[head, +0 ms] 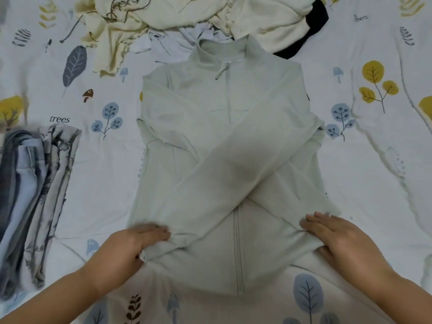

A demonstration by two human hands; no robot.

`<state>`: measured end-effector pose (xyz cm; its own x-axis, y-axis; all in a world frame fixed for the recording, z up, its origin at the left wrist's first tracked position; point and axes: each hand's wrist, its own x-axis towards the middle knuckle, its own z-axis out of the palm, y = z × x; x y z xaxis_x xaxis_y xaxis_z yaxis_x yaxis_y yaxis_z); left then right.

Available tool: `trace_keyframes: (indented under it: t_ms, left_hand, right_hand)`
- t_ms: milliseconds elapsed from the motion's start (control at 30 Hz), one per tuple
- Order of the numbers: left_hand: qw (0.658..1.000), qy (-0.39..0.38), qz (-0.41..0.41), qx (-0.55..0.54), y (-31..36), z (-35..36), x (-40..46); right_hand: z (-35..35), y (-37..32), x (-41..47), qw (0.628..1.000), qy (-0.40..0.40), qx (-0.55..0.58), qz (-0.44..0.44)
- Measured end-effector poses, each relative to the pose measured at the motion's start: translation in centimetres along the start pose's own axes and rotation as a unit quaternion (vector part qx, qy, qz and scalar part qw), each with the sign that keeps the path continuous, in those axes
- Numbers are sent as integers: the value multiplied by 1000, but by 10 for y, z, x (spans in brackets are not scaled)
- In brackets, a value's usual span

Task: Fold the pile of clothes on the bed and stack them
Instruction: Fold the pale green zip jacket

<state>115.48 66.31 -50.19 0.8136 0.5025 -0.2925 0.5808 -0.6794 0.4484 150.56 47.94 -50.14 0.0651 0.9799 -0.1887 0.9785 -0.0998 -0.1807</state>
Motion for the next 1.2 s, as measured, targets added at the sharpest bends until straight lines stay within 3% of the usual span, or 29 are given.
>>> trace_keyframes:
  t_ms: [167, 267, 400, 600, 700, 800, 900, 1000, 1200]
  left_hand:
    - [980, -9, -94, -174, -18, -55, 32]
    - [972, 22, -90, -217, -28, -96, 62]
    - [953, 1, -83, -290, -40, -153, 116]
    - [925, 91, -201, -310, -82, -185, 206]
    - [878, 119, -302, -351, -94, -164, 233]
    - [828, 76, -365, -419, -97, -145, 241]
    - [836, 113, -374, -384, -98, -131, 243]
    - [869, 179, -353, -296, -96, -123, 248]
    - [846, 352, -283, -285, -100, -137, 259]
  right_hand:
    - [-43, 6, 26, 981, 13, 166, 102]
    - [-68, 21, 58, 949, 43, 273, 153]
    - [-102, 35, 116, 912, 95, 368, 157]
    - [-105, 72, 206, 867, 131, 400, 267]
    - [-83, 83, 231, 850, 103, 393, 336]
    - [-59, 86, 240, 837, 39, 399, 372]
    - [-52, 86, 244, 867, 8, 346, 360]
    - [-56, 90, 247, 905, 81, 276, 313]
    - [-83, 99, 267, 843, 261, 395, 255]
